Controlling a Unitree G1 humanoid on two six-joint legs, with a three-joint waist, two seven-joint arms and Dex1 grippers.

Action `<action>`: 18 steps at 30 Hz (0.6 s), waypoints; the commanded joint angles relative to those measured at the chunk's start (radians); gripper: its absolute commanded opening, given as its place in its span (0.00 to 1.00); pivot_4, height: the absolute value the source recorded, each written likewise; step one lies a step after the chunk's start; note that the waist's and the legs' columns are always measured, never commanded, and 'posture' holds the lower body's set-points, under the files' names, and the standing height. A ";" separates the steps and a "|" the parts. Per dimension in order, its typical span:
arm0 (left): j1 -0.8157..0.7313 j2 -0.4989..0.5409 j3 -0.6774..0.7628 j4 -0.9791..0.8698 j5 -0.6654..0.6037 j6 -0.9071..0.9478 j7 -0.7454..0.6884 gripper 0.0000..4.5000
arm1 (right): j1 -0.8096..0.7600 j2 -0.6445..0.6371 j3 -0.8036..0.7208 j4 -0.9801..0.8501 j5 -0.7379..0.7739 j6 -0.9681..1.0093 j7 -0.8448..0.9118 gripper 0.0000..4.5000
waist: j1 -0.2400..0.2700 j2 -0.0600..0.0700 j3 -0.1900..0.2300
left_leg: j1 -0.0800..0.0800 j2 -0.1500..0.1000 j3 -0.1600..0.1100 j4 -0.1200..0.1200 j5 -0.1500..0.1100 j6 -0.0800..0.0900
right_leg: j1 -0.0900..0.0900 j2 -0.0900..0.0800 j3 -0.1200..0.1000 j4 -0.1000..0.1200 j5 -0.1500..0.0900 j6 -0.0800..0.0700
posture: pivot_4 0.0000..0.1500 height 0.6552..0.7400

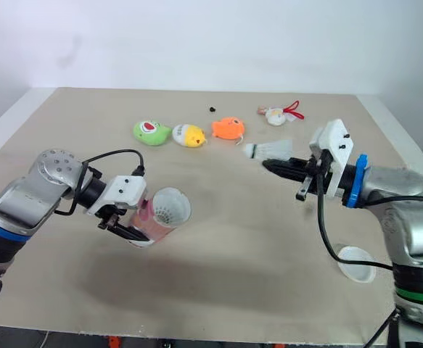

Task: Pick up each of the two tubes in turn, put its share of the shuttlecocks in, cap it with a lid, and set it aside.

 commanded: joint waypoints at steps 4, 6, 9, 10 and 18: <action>-0.006 -0.006 -0.021 0.014 0.007 -0.015 -0.008 0.61 | -0.053 -0.034 0.143 -0.205 0.014 0.002 0.050 0.01 | 0.000 0.000 0.000 | 0.000 0.001 0.000 0.002 0.000 0.000 | 0.000 0.000 0.000 0.000 -0.002 -0.004 | 1.00 1.00; -0.011 -0.010 -0.022 0.020 0.009 -0.023 -0.009 0.61 | -0.099 -0.014 0.194 -0.201 -0.006 0.004 0.037 0.01 | 0.000 0.000 0.000 | 0.000 0.001 0.000 0.003 0.000 0.000 | 0.000 -0.001 0.001 0.000 -0.002 -0.004 | 1.00 1.00; -0.023 -0.019 -0.017 0.022 0.005 -0.027 -0.011 0.61 | -0.149 0.000 0.256 -0.174 -0.045 -0.015 0.050 0.01 | 0.001 -0.001 0.001 | 0.000 0.001 0.001 0.004 0.000 0.000 | 0.000 -0.002 0.001 0.000 -0.001 -0.003 | 1.00 1.00; -0.027 -0.021 -0.016 0.025 0.005 -0.028 -0.012 0.61 | -0.161 0.004 0.271 -0.164 -0.055 -0.020 0.055 0.01 | 0.001 -0.002 0.001 | -0.001 0.001 0.001 0.004 0.000 0.000 | 0.000 -0.002 0.001 0.000 -0.001 -0.003 | 1.00 1.00; -0.039 -0.027 -0.020 0.029 0.007 -0.026 -0.017 0.61 | -0.282 0.069 0.383 -0.091 -0.130 -0.060 0.097 0.01 | 0.001 -0.002 0.001 | -0.002 0.000 0.001 0.004 0.000 0.000 | -0.001 -0.002 0.000 0.000 -0.001 -0.004 | 1.00 1.00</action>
